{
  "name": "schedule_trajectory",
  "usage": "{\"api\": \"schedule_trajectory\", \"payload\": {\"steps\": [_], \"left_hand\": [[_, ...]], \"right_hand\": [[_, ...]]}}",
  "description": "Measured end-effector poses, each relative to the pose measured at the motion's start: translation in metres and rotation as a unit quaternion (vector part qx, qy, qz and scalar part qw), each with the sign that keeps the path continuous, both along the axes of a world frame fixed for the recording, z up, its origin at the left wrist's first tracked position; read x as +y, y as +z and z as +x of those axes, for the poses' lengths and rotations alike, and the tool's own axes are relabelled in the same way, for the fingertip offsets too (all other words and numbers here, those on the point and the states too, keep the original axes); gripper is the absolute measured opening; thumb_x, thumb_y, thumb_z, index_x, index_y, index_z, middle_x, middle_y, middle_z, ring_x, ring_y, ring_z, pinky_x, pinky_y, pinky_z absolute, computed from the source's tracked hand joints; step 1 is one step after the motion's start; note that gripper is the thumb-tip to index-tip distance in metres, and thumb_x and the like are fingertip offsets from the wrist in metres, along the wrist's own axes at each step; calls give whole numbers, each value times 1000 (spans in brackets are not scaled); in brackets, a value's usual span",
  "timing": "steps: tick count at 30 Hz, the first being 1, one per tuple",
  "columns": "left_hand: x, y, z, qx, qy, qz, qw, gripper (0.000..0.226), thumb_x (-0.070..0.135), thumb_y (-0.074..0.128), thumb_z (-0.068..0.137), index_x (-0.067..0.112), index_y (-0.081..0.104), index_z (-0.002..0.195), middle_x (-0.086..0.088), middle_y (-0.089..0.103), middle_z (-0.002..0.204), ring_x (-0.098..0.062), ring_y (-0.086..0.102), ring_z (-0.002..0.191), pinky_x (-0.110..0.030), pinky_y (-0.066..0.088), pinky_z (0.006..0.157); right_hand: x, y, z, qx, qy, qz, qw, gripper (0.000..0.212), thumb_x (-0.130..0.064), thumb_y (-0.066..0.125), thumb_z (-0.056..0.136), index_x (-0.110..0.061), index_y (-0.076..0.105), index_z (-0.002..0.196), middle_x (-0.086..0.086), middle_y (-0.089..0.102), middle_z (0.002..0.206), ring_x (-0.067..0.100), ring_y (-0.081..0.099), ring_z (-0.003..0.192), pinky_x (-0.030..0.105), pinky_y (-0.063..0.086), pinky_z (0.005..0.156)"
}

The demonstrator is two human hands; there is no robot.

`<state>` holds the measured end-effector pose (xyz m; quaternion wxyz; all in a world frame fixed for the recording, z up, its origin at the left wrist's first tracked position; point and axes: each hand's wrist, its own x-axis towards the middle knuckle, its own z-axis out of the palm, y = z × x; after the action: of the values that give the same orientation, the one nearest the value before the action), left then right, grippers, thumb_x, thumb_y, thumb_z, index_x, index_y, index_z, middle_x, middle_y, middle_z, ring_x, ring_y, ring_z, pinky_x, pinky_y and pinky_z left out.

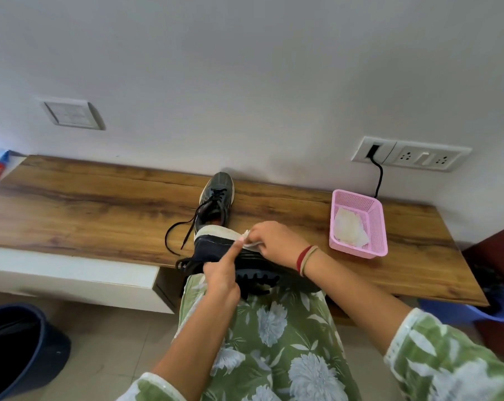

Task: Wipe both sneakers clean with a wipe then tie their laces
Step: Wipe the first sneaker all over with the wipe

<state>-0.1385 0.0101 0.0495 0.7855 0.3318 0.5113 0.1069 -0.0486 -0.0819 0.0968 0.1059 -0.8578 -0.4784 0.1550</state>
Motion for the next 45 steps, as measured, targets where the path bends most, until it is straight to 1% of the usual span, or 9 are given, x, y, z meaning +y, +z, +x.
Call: {"api": "schedule_trajectory", "payload": {"steps": [5,9,14,18,22,26,30,37,45], "left_hand": [[-15,-12,-13,31,-118,198,973,38,17,85,68,11,56,91,-13,67,100,-27,65,90,-46,55,85],[-17,-13,-11,32,-120,222,967,28,20,77,78,17,50,84,-8,64,93,-26,63,89,-47,53,87],[-17,-13,-8,12,-128,210,969,26,16,73,82,10,51,96,-7,63,98,-26,61,96,-41,50,90],[-13,-10,-6,10,-134,176,975,28,13,73,82,9,50,99,-5,61,97,-25,60,95,-40,50,88],[-8,-6,-8,-6,-137,125,983,40,10,75,80,6,49,110,-4,61,98,-22,60,89,-34,48,78],[-5,-5,-15,-17,-157,153,975,38,12,81,73,10,57,102,-1,66,91,-13,63,80,-26,49,62],[0,-11,-21,-10,-199,237,951,31,13,86,65,13,65,88,1,70,84,-11,66,78,-21,50,62],[-8,-14,-14,2,-221,303,927,13,19,78,77,14,67,75,-2,72,78,-18,69,77,-36,56,75],[4,-20,-8,21,-271,316,909,32,31,79,76,1,68,83,-9,72,81,-24,69,81,-40,56,77]], "right_hand": [[-13,-5,1,-20,7,-13,1000,38,-1,46,90,-20,66,116,2,63,117,22,50,103,31,40,89],[-30,-6,10,-19,10,-37,999,43,5,49,88,-25,66,115,-2,65,108,17,48,99,30,42,87],[-67,7,21,1,-9,-72,997,26,-6,57,88,-21,71,105,-4,65,104,7,42,92,30,42,90],[-79,24,27,42,-73,-106,991,29,2,53,85,-15,73,94,-3,64,109,12,55,98,27,46,92],[-40,23,24,86,-166,76,979,35,4,47,85,-16,72,100,-1,63,114,11,55,98,22,41,88],[-5,-2,12,113,-75,46,990,36,3,49,87,-15,67,112,3,64,119,17,58,108,30,43,99],[-12,-12,13,81,-13,16,996,41,7,49,84,-16,68,112,4,65,117,18,59,108,33,44,96],[-67,-1,25,3,12,-36,999,34,-1,50,88,-18,68,111,-3,66,111,14,48,106,30,39,94],[-128,-9,22,33,-117,16,992,28,-3,53,85,-17,75,95,-6,67,93,4,54,87,27,47,88]]}}
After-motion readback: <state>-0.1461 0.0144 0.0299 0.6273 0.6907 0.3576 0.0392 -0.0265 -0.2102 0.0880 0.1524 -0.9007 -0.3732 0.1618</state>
